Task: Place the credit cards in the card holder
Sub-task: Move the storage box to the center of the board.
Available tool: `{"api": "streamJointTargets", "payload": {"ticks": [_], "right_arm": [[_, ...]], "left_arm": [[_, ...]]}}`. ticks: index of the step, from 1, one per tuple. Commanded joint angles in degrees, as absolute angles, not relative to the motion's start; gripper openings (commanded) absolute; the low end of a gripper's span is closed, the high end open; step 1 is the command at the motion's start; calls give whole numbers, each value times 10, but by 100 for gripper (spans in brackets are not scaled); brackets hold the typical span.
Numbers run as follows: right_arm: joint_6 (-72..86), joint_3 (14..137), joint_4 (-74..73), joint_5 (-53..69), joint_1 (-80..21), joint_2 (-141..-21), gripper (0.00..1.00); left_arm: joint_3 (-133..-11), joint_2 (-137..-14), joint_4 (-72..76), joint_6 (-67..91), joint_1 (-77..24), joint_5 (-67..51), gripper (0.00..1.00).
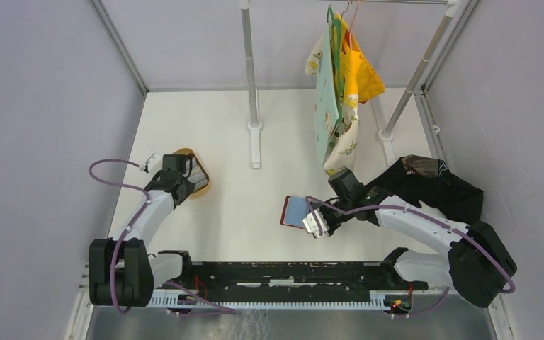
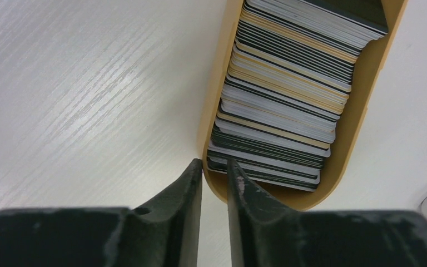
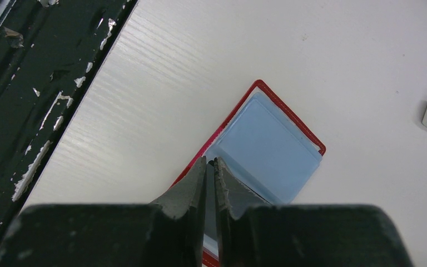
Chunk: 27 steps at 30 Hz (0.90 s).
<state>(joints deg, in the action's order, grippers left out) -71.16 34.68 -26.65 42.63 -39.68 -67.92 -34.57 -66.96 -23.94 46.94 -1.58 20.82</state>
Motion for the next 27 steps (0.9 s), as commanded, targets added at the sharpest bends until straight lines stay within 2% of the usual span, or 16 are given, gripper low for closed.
{"api": "streamJointTargets", "payload": {"ticks": [1, 5, 12, 19, 27], "right_arm": [[-708, 359, -262, 438, -396, -673, 15], [-708, 359, -262, 437, -396, -672, 15], [-708, 359, -263, 435, -396, -670, 15], [-708, 359, -263, 434, -396, -670, 15], [-709, 360, -265, 432, -396, -670, 15]], "left_arm": [[-337, -644, -228, 490, -15, 180, 26], [-331, -642, -223, 489, -15, 155, 16], [-309, -638, -197, 498, -18, 94, 7], [-287, -613, -176, 542, -68, 73, 6], [-305, -623, -171, 626, -220, 130, 7]]}}
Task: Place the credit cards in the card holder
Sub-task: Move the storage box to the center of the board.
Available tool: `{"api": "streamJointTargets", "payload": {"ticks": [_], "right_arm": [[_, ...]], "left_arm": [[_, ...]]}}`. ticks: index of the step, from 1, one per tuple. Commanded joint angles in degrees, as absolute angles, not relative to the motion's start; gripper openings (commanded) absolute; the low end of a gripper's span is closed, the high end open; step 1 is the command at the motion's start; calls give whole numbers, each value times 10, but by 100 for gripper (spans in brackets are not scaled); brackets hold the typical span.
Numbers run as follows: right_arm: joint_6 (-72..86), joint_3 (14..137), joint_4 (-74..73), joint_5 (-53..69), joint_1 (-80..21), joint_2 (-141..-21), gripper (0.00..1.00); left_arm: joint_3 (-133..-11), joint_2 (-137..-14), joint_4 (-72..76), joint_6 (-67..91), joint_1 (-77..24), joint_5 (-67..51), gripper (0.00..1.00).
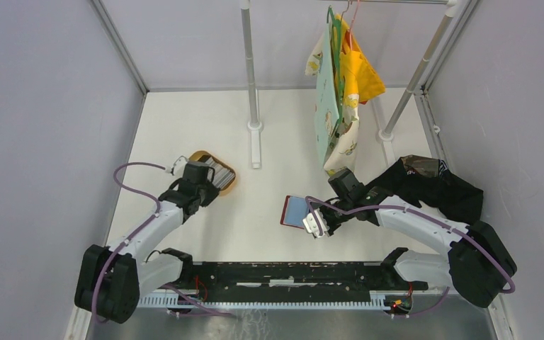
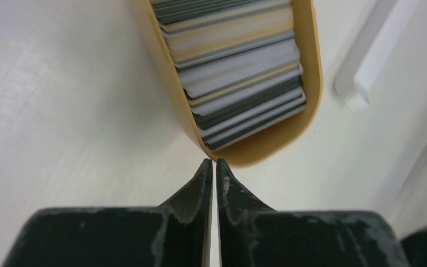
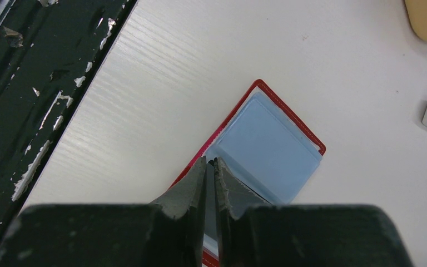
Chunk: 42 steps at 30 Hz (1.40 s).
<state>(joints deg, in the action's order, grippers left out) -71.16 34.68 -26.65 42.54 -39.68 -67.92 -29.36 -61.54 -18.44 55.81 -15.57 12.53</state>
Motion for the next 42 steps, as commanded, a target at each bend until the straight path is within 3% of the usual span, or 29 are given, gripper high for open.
{"api": "streamJointTargets", "payload": {"ticks": [1, 8, 14, 20, 23, 27, 29, 33, 36, 42], "right_arm": [[-709, 361, -265, 432, -396, -670, 15], [-709, 362, -266, 428, -396, -671, 15], [-710, 362, -267, 428, -393, -671, 15], [-711, 362, -268, 431, -393, -673, 15], [-711, 362, -269, 430, -393, -675, 15], [-711, 362, -270, 430, -390, -677, 15], [-711, 362, -270, 431, -389, -677, 15], [-713, 361, -271, 434, -389, -681, 15], [-715, 362, -273, 435, -389, -683, 15], [-718, 363, -278, 439, -389, -688, 15]], "left_arm": [[-308, -631, -169, 637, -241, 142, 7], [-340, -693, -143, 682, -353, 171, 11], [-404, -689, -187, 621, -403, 210, 16], [-466, -671, -281, 451, -397, 379, 52], [-474, -680, -276, 388, -322, 413, 62], [-423, -669, -119, 309, -126, 192, 63], [-425, -686, -91, 299, -59, 149, 67], [-428, -729, -40, 313, 29, 75, 73], [-431, -749, -5, 317, 56, 98, 88], [-475, -876, 54, 348, 144, -35, 90]]}}
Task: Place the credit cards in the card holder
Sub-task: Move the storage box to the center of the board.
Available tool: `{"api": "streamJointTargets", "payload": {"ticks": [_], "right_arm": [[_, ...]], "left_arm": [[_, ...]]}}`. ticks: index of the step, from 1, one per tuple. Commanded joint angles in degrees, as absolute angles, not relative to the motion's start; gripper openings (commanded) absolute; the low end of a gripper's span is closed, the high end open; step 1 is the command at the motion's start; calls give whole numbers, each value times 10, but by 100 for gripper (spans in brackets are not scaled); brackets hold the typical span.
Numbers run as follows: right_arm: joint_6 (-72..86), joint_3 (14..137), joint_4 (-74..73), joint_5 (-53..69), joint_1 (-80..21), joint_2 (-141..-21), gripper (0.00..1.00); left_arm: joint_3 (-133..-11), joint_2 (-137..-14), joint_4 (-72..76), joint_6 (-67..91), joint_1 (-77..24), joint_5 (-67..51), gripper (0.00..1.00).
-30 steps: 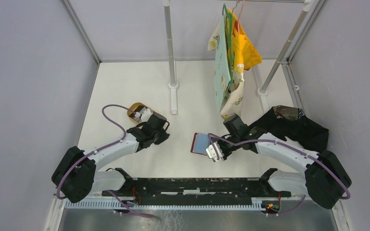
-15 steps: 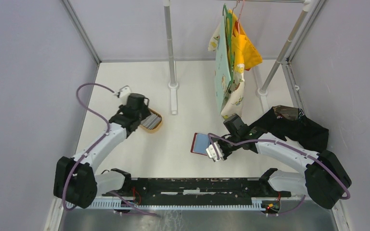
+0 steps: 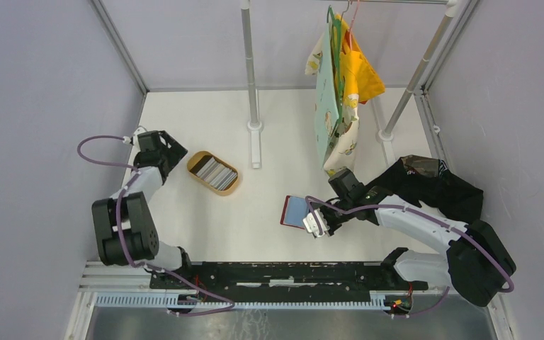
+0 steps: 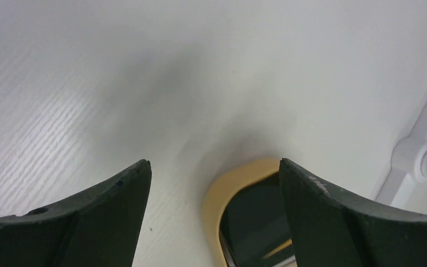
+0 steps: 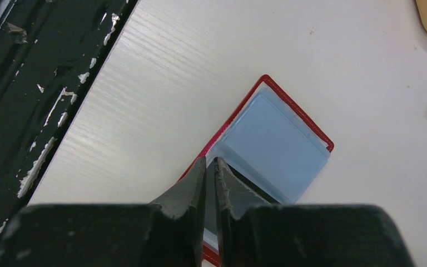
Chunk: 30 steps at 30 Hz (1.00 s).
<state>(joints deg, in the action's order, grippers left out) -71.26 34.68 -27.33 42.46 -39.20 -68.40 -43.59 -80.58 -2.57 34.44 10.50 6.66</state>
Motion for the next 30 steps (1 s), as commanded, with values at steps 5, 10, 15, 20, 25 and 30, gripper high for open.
{"api": "streamJointTargets", "payload": {"ticks": [5, 10, 15, 20, 25, 30], "right_arm": [[-719, 363, -278, 438, -388, -687, 15], [-720, 364, -280, 438, -388, -686, 15], [-722, 364, -281, 440, -388, -685, 15], [-723, 365, -283, 442, -388, -686, 15], [-723, 365, -283, 443, -388, -684, 15], [-724, 365, -285, 443, -388, -684, 15]], "left_arm": [[-531, -979, 61, 354, 148, -138, 75], [-558, -1050, 30, 367, 148, -166, 57], [-531, -1045, 38, 374, 142, -189, 51], [-482, -992, 34, 374, 133, -197, 49], [-413, -930, 53, 381, 126, -208, 48], [-340, -852, 71, 400, 111, -210, 48]]}}
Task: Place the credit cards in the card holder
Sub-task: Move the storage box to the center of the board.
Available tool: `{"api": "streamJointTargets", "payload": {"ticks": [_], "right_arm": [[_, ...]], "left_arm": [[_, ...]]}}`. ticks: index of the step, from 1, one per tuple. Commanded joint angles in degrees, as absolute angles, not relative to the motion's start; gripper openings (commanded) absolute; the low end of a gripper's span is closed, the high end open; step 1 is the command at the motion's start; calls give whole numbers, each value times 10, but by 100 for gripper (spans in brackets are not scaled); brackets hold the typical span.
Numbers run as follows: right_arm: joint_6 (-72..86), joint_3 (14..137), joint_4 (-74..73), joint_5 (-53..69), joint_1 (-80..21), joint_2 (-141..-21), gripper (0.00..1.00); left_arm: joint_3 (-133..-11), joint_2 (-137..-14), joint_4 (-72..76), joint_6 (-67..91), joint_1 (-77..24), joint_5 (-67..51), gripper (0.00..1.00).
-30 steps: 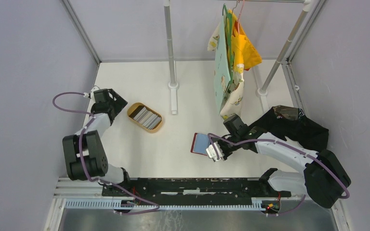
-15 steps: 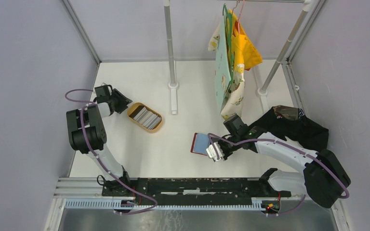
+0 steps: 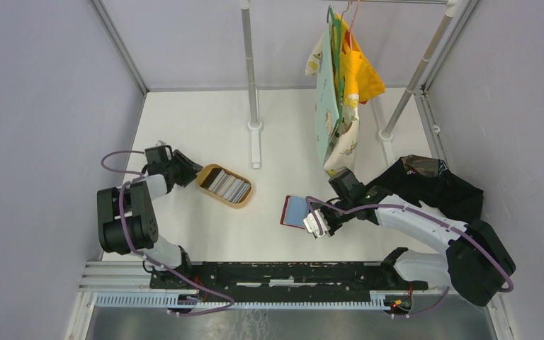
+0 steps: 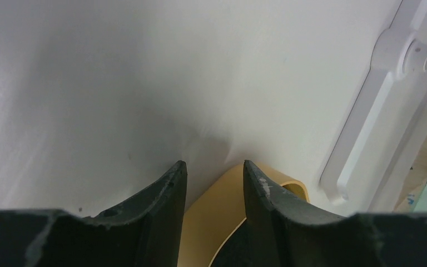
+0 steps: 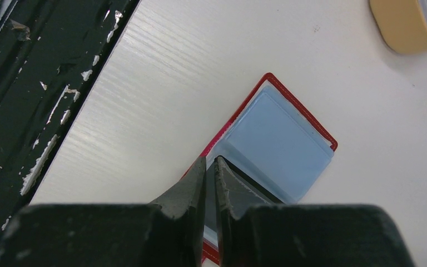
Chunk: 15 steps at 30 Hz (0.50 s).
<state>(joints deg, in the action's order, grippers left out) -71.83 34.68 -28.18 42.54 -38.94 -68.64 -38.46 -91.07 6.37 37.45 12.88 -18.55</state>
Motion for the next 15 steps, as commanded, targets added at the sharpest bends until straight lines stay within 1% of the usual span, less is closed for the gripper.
{"api": "streamJointTargets", "payload": {"ticks": [1, 6, 10, 15], "right_arm": [[-725, 365, -285, 443, -388, -683, 15], [-726, 367, -288, 443, -388, -681, 15], [-727, 367, -288, 442, -388, -682, 15], [-728, 367, -289, 442, -388, -682, 15]], "left_arm": [[-332, -838, 71, 402, 101, -210, 48], [-299, -786, 72, 415, 47, -191, 48], [-284, -747, 53, 420, 23, -166, 48], [-299, -644, -50, 389, 10, -50, 49]]}}
